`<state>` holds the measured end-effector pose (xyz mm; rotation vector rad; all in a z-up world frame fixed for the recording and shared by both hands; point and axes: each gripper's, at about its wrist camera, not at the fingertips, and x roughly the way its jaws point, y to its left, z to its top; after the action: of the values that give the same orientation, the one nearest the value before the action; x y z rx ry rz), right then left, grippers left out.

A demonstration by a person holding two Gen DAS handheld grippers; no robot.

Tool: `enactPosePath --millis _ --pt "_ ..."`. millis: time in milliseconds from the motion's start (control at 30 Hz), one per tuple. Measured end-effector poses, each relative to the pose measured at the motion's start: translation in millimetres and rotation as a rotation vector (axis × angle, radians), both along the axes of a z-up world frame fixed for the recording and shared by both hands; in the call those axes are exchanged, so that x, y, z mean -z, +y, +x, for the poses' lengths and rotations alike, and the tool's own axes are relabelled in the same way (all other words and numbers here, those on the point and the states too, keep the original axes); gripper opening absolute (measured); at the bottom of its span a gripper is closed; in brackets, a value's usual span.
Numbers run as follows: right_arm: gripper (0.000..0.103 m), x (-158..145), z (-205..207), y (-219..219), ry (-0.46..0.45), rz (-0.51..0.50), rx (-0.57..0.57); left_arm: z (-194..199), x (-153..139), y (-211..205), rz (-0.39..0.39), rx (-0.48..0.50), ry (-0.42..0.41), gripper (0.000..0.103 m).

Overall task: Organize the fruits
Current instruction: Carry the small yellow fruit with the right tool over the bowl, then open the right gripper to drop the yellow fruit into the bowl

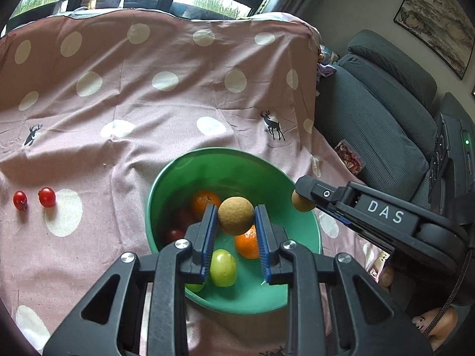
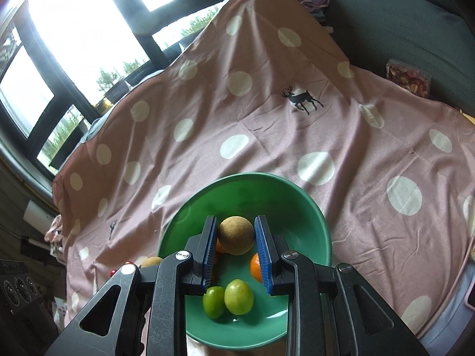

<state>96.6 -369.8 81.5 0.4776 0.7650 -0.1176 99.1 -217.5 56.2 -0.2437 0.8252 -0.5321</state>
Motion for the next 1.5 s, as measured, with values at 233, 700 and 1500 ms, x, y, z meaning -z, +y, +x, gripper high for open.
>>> enactPosePath --millis 233,700,1500 --pt "0.027 11 7 -7 0.037 0.007 0.01 12 21 -7 -0.005 0.018 0.077 0.025" --pt "0.027 31 19 -7 0.115 -0.007 0.018 20 40 -16 0.026 0.02 0.132 0.025" --pt "0.047 22 15 -3 0.108 -0.091 0.067 -2 1 32 0.012 -0.065 -0.006 0.056"
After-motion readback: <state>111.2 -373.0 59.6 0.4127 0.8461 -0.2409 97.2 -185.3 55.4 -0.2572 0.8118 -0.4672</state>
